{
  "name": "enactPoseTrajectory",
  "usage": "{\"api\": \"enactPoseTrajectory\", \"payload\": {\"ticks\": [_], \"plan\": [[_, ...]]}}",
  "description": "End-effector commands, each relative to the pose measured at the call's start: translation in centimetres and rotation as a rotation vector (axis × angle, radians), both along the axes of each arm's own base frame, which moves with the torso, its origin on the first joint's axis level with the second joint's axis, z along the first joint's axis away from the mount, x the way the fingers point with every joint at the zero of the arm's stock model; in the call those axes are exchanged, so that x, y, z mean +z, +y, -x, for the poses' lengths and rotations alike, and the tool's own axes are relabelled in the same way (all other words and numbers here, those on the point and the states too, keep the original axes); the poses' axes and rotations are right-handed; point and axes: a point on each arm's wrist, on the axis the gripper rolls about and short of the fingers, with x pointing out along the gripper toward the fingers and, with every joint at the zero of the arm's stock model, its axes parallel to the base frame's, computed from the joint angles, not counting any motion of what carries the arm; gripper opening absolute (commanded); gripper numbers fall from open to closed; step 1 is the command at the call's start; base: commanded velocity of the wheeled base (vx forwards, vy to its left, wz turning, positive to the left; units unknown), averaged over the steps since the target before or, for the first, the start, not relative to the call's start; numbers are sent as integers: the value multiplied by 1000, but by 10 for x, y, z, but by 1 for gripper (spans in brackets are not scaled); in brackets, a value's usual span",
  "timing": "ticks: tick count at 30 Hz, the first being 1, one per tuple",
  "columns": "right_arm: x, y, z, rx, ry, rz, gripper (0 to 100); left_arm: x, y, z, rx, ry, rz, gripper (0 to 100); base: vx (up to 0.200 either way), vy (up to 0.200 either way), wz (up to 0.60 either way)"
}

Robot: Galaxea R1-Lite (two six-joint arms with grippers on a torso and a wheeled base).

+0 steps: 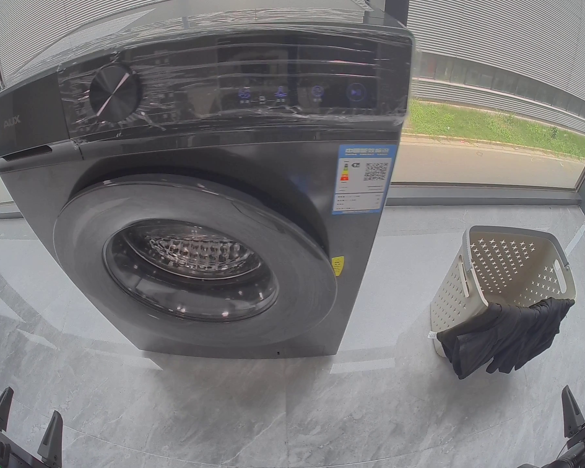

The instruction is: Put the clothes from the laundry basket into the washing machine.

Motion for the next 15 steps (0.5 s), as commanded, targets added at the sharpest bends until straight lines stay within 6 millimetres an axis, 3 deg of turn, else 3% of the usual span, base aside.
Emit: {"api": "enactPoseTrajectory", "payload": {"ticks": [1,13,15], "plan": [[-5,0,0,0,1,0,100,-5,0,0,0,-1,1,100,0,200,0],[-5,0,0,0,1,0,100,-5,0,0,0,-1,1,100,0,200,0],[-5,0,0,0,1,0,100,-5,0,0,0,-1,2,100,0,0,0]]}}
